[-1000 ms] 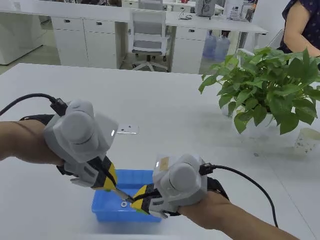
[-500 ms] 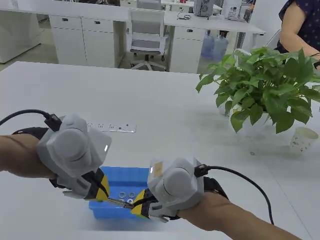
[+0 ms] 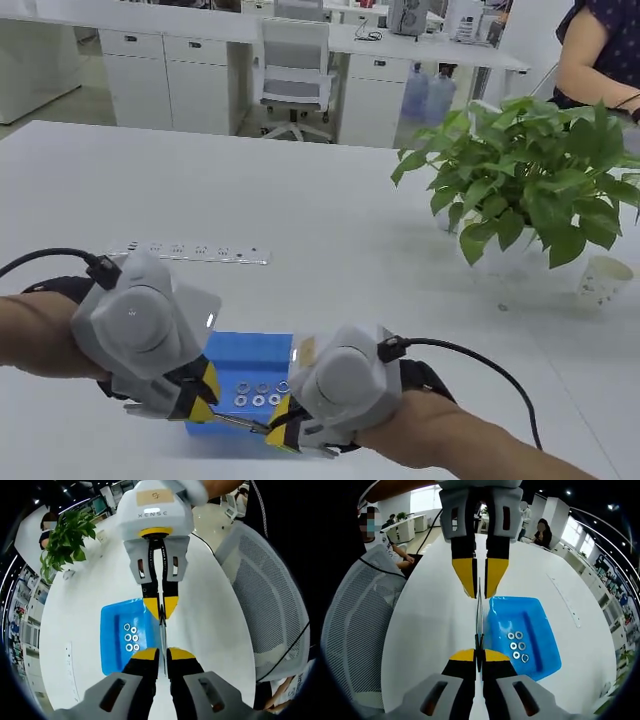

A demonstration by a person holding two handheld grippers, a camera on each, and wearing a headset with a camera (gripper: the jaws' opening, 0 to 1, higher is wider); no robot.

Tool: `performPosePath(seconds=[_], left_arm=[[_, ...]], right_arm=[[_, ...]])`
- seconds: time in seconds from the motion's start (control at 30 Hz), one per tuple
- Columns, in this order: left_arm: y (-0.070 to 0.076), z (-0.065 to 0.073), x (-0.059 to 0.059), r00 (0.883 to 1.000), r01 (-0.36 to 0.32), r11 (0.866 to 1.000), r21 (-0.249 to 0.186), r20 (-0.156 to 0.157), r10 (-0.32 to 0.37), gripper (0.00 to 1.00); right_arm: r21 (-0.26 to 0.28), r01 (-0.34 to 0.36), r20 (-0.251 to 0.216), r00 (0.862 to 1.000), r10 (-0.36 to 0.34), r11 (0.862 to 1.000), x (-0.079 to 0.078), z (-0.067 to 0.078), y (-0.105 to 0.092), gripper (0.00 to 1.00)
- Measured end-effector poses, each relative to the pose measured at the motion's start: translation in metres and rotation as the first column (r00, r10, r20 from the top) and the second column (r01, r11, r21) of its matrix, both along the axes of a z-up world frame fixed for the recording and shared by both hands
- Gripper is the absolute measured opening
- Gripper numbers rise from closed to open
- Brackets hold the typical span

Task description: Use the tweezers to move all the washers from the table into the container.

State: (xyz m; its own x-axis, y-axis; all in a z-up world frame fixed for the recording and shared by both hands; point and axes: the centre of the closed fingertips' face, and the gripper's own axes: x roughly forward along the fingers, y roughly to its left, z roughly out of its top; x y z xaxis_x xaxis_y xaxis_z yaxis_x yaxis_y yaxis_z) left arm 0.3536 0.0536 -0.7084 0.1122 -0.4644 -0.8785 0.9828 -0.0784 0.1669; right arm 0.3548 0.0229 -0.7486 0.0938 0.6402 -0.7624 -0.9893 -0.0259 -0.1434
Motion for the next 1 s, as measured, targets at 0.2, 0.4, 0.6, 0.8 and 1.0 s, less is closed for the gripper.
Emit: performPosePath(seconds=[0.2, 0.4, 0.6, 0.8, 1.0], left_arm=[[0.002, -0.005, -0.002, 1.0, -0.004, 1.0, 0.016, -0.005, 0.004, 0.1], [0.003, -0.013, -0.006, 1.0, -0.016, 1.0, 0.024, -0.022, 0.016, 0.07], [0.004, -0.02, -0.008, 0.999, -0.028, 0.999, 0.021, -0.025, 0.029, 0.07], [0.004, -0.03, -0.009, 0.998, -0.049, 0.999, 0.007, -0.034, 0.049, 0.07], [0.004, -0.045, -0.015, 0.997, -0.056, 0.998, 0.007, -0.043, 0.057, 0.06]], right_arm=[[0.001, -0.002, 0.003, 1.0, 0.002, 1.0, -0.001, 0.002, 0.0, 0.03], [-0.002, -0.006, 0.004, 1.0, 0.006, 1.0, -0.003, 0.003, -0.001, 0.03], [-0.001, -0.006, 0.001, 1.0, 0.006, 1.0, -0.006, 0.002, -0.003, 0.03], [-0.002, -0.009, 0.002, 1.0, 0.009, 1.0, -0.008, 0.0, -0.004, 0.03], [-0.011, -0.014, -0.002, 1.0, 0.014, 1.0, -0.013, -0.011, -0.004, 0.03]])
